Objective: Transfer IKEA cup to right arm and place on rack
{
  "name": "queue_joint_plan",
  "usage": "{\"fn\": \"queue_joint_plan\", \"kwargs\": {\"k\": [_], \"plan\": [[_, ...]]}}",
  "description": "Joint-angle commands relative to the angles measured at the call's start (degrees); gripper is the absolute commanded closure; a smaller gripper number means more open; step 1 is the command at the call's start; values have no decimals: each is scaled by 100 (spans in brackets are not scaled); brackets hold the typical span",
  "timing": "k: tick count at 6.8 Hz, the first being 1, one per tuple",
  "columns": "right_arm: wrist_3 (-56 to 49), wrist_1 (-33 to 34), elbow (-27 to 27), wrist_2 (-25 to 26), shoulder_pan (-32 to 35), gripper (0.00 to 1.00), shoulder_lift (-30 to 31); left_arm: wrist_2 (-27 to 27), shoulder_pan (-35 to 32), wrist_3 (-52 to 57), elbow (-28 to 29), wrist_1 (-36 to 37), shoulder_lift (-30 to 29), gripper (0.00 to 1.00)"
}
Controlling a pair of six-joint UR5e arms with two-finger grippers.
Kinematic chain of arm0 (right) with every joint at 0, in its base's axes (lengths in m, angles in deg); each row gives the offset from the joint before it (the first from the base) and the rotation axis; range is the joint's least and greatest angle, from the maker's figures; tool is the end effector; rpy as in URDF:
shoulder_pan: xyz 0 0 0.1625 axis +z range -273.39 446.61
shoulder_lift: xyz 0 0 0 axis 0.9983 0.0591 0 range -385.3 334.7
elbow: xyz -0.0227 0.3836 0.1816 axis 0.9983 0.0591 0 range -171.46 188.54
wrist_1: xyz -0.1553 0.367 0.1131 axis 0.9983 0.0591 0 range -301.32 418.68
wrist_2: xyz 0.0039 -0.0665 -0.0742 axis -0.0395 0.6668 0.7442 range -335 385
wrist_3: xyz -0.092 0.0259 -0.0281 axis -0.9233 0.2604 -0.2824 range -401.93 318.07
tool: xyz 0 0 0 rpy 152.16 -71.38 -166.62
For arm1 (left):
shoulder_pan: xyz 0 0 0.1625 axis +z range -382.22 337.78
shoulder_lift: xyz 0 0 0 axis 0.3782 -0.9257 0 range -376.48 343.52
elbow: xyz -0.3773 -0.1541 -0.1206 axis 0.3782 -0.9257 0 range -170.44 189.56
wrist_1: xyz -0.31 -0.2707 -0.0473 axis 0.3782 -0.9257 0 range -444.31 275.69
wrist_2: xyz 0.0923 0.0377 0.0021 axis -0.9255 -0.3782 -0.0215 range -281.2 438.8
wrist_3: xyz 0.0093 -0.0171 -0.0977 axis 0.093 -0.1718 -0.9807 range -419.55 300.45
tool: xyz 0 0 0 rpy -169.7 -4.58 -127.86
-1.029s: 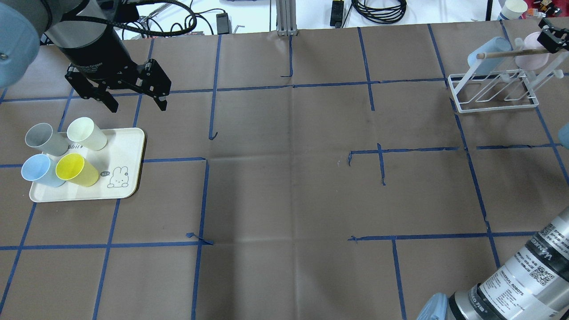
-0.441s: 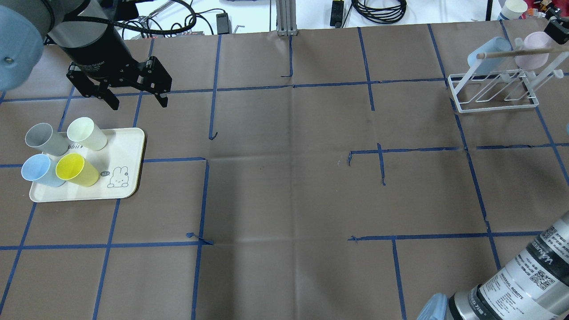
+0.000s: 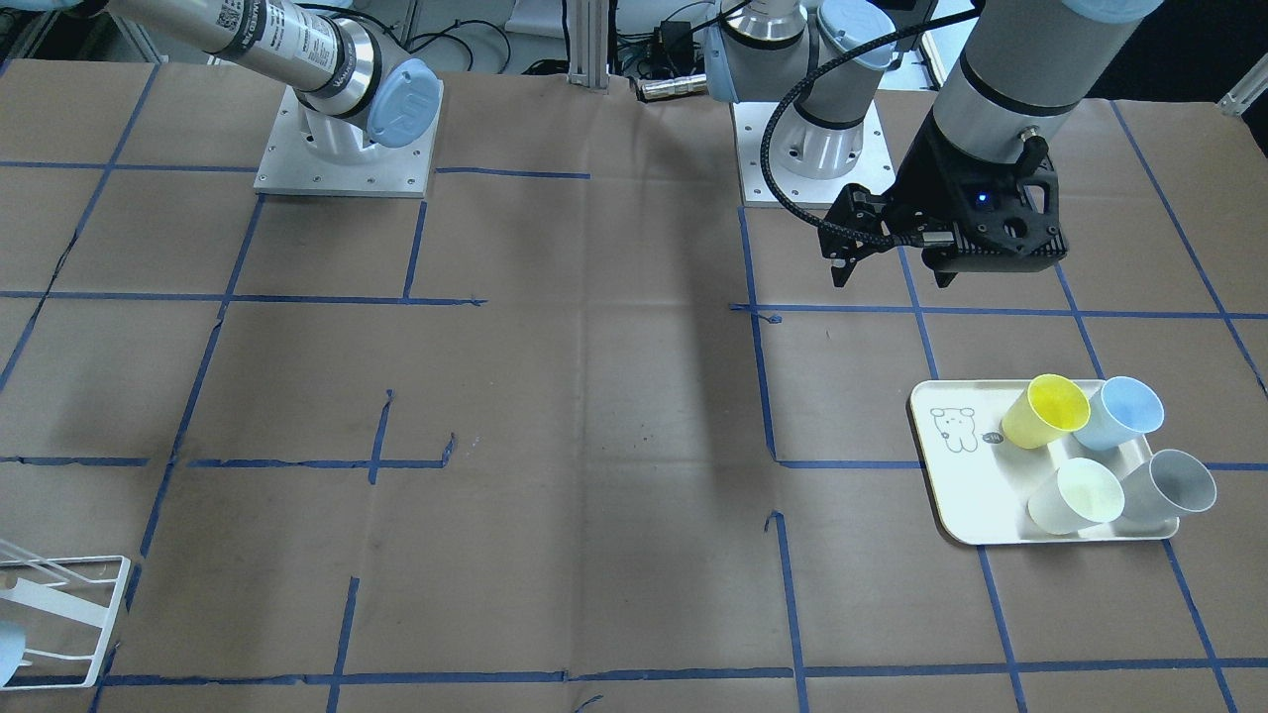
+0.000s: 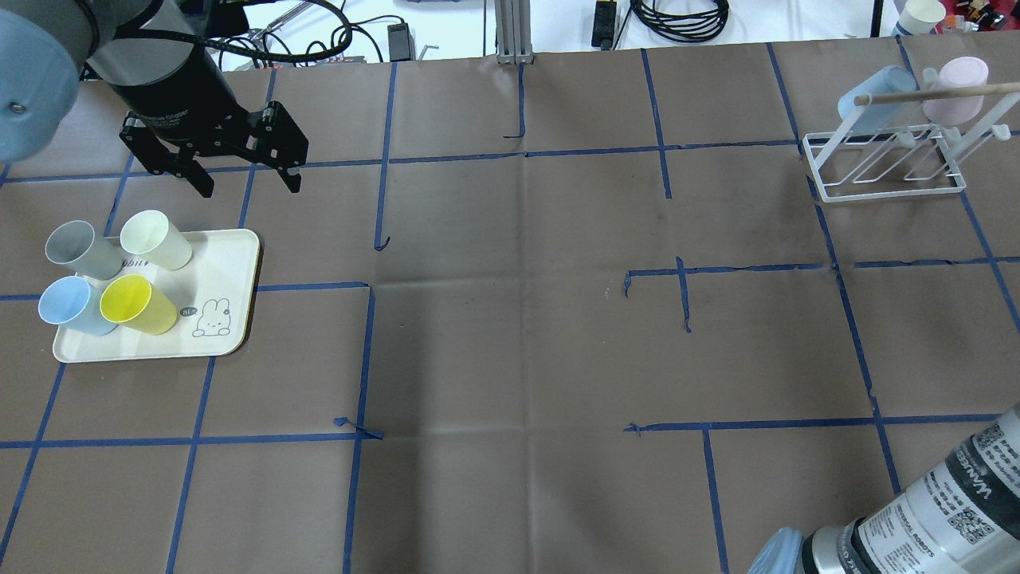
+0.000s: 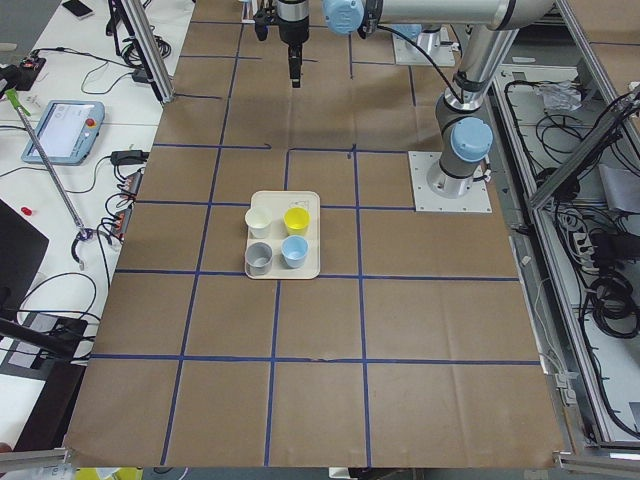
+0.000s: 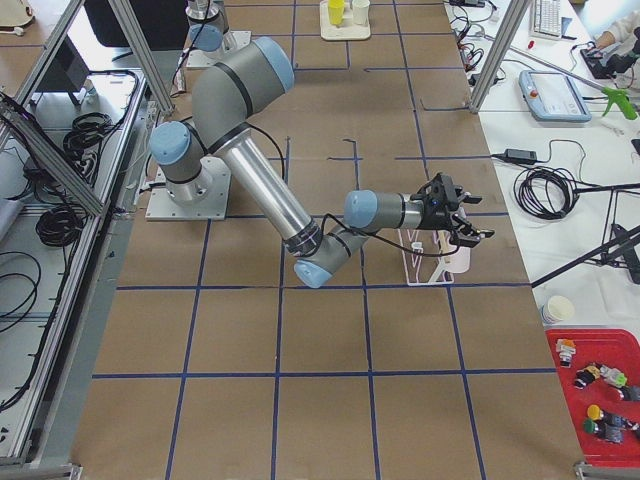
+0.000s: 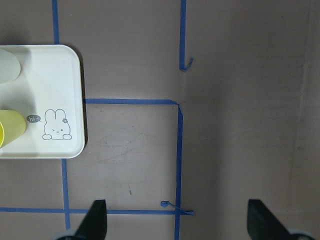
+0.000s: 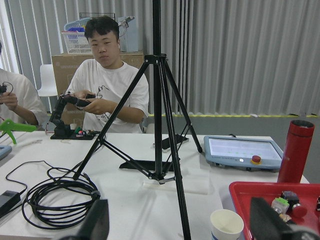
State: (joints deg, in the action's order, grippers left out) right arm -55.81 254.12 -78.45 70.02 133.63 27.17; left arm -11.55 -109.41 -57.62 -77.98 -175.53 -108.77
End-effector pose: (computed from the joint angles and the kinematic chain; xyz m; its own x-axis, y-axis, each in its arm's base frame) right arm -0.3154 -0.6373 0.3485 -0.9980 -0.0636 0.0025 -0.0171 0.2304 -0.9729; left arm -0.1077 -0.5130 0.4869 -0.9999 -0.0153 -0.0055 -0.0154 0.9997 0.0185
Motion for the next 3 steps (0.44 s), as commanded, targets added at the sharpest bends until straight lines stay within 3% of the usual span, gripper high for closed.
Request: {"fn": "queue_joint_plan", "kwargs": {"k": [1,3], "plan": [[-962,-2138,15,217,140,0,656,0,0,0,9,0,0,0],[-1055,-3787,6,1266,385,0,1289,-9,0,0,0,0,17,0]]}}
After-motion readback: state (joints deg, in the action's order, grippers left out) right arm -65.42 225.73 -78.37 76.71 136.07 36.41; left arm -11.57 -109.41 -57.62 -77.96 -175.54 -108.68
